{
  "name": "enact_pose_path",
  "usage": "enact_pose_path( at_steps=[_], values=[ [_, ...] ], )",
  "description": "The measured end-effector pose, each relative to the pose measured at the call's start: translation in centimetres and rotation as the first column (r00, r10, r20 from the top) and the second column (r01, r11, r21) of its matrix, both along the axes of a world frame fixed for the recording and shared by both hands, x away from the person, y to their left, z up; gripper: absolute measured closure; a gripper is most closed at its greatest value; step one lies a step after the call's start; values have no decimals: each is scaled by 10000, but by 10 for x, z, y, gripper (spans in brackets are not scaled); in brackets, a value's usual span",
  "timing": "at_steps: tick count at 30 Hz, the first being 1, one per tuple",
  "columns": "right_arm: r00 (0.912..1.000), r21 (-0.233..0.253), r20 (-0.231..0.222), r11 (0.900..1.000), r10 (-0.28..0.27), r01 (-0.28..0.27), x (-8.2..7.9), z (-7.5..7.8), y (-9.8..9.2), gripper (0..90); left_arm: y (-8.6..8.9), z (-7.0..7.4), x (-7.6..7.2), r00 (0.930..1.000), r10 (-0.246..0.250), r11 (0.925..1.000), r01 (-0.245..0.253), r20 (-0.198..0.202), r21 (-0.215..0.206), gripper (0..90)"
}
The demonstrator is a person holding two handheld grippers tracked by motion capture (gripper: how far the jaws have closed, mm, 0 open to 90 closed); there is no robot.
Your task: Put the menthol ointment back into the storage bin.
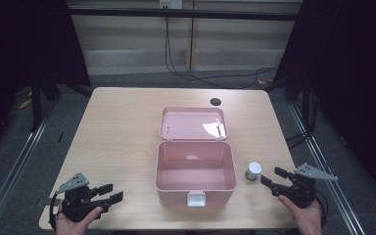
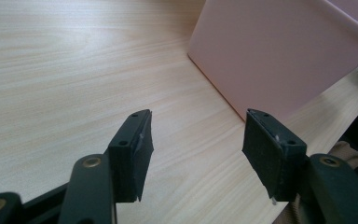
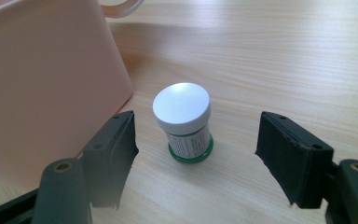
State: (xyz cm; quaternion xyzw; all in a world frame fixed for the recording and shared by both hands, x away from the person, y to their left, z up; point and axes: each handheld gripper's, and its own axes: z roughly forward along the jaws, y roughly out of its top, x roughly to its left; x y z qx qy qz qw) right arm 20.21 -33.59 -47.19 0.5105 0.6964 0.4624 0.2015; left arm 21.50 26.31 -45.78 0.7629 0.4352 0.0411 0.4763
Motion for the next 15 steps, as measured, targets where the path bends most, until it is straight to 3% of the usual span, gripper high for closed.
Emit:
enact_pose_path(
  at_steps=[2, 7, 8, 13, 15],
  values=[
    [9999, 257, -70, 9996, -118, 120, 0, 0, -3, 285, -1, 0, 0, 10000, -67, 9999, 67, 29, 95, 413],
    [9999, 322, 80, 9994, -137, 135, -1, 3, -3, 333, -2, 0, -1, 9999, -100, 9997, 98, 64, 211, 387],
    [9999, -24, 65, 9999, -126, 126, -2, 4, -1, 353, -2, 1, -1, 10000, -62, 9997, 60, 60, 248, 386],
    [9997, -584, 232, 9983, 23, -10, -4, 6, 3, 405, -2, 1, -2, 9999, -75, 9997, 73, 82, 221, 384],
    [9997, -565, 168, 9983, 159, -150, -4, 10, 5, 416, -2, 2, -2, 10000, -60, 9998, 58, 72, 210, 382]
  ],
)
